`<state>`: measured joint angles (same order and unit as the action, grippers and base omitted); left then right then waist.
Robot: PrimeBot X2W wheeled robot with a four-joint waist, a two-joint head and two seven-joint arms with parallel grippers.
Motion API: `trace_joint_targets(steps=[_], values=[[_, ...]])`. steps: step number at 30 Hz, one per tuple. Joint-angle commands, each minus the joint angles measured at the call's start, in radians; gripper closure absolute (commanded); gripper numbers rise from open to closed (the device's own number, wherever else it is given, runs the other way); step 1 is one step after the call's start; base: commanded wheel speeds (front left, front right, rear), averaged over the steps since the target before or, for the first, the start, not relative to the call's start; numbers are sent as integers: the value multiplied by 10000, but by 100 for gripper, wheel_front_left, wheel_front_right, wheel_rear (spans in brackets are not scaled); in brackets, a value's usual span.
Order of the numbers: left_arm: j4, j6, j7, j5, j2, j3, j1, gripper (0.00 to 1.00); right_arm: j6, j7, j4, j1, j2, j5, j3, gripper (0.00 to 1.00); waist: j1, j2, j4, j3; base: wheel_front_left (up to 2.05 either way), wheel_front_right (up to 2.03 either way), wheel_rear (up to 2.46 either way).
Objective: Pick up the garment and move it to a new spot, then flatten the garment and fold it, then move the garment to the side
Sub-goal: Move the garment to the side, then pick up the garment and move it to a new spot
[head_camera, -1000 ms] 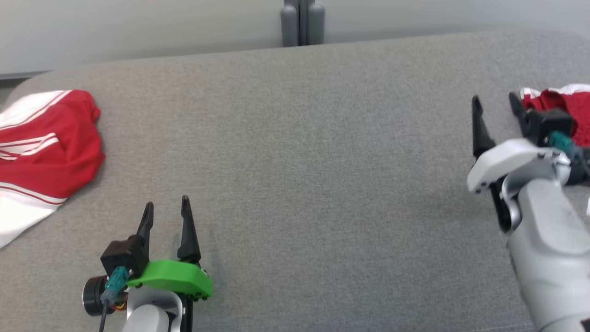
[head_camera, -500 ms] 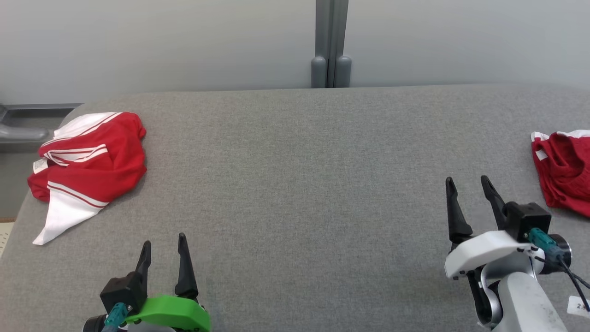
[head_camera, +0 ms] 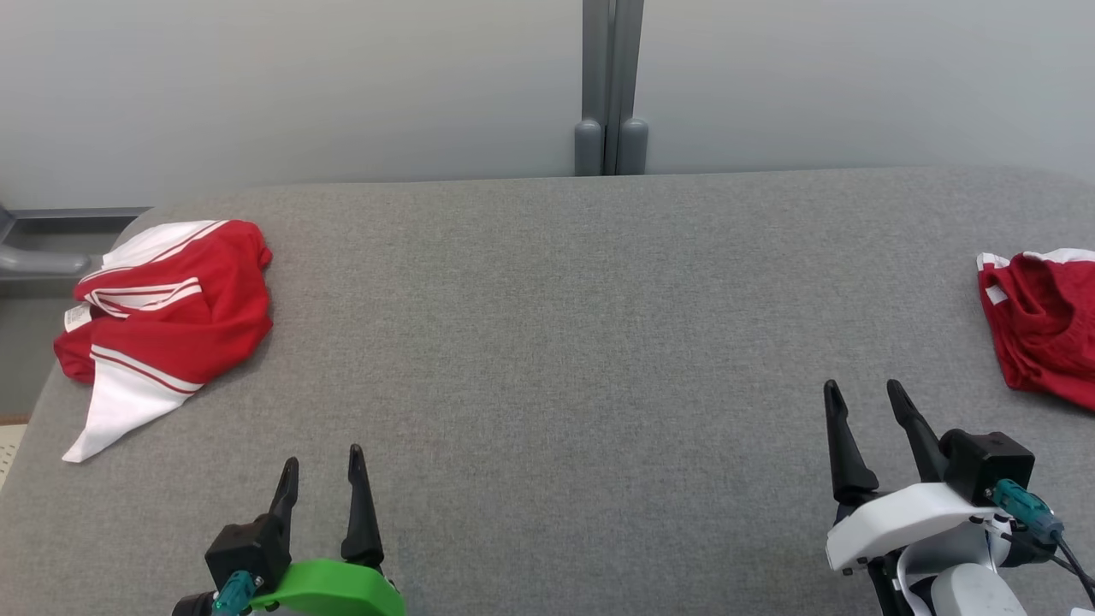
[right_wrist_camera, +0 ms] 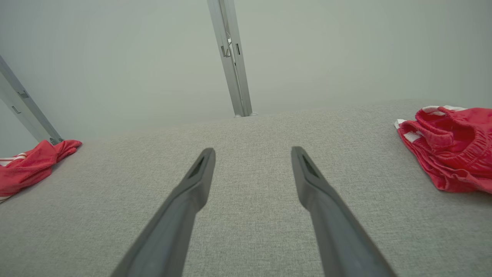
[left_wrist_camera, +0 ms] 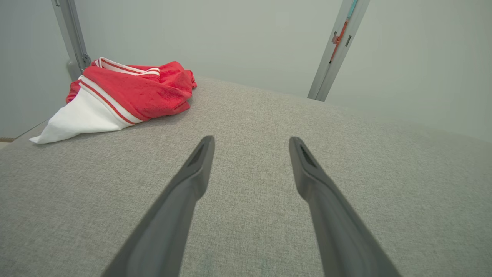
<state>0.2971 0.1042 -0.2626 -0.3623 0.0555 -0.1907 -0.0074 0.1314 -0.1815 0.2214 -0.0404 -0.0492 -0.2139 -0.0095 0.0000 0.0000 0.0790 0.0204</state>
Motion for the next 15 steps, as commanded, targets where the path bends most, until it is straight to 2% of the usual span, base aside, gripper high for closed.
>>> trace_joint_targets(steps=[1, 15], values=[[11, -43, -27, 63, 12, 1, 34, 0, -15, 43, -80, 140, -27, 74, -25, 0, 0, 0, -1, 11, 0, 0, 0], [-32, -25, -18, 114, -7, -117, -30, 0, -15, 191, -184, 291, -27, 106, 8, 0, 0, 0, 1, 31, 0, 0, 0]])
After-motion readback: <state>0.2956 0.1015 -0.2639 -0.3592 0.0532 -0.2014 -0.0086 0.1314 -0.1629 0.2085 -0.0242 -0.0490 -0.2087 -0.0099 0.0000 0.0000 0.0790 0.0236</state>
